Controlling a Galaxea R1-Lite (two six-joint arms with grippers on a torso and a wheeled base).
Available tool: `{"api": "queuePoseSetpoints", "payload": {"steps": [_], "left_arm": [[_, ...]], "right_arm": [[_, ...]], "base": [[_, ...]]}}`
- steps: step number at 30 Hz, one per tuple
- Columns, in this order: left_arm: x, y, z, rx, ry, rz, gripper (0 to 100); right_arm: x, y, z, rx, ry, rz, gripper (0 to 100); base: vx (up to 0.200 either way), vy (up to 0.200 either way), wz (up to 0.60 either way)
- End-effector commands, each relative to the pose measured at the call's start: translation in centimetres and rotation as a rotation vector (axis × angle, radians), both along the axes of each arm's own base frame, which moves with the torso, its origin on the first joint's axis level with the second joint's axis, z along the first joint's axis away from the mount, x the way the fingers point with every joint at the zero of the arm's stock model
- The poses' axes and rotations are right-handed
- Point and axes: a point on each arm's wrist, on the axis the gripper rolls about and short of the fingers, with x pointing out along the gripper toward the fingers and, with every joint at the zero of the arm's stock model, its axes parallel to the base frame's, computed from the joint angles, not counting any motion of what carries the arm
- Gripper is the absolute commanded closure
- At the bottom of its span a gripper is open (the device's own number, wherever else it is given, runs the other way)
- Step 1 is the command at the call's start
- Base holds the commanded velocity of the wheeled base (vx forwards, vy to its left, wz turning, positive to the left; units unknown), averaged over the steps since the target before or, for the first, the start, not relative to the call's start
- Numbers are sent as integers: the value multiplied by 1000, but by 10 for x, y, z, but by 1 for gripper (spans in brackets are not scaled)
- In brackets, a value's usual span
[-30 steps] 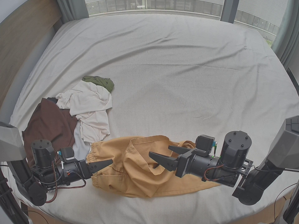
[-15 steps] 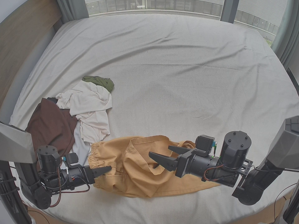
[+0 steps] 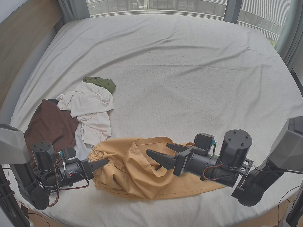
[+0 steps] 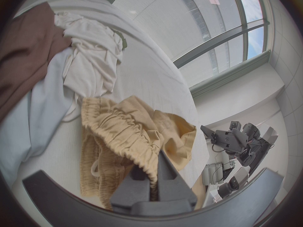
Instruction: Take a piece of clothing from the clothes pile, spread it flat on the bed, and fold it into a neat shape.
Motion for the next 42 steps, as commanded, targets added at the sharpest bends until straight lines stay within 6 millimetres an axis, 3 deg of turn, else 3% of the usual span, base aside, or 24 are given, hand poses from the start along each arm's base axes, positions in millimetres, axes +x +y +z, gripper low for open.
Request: {"api": "queuePoseSetpoints", "payload": {"steps": [1, 12, 22, 28, 40, 41, 42], "left_arm": [[-3, -4, 8, -8, -33, -19, 100], [-9, -9, 7, -1, -24, -49, 100], [-14, -14, 7, 1, -22, -71, 100], [-14, -15, 7, 3, -22, -70, 100], [-13, -15, 6, 6, -20, -61, 100], [-12, -15, 6, 6, -22, -60, 100], [-12, -15, 6, 6, -23, -58, 100]], "right_arm": [[6, 8, -4, -10, 11, 7, 0], [38, 35, 3, -59, 63, 4, 0], [66, 57, -17, -98, 104, -3, 0], [64, 65, -29, -115, 119, 14, 0], [54, 73, -33, -134, 116, 42, 0], [53, 73, -34, -137, 119, 42, 100], [53, 73, -34, -138, 120, 44, 100]], "base": [[0, 0, 0], [0, 0, 0], [0, 0, 0], [0, 0, 0], [0, 0, 0], [0, 0, 0], [0, 0, 0]]}}
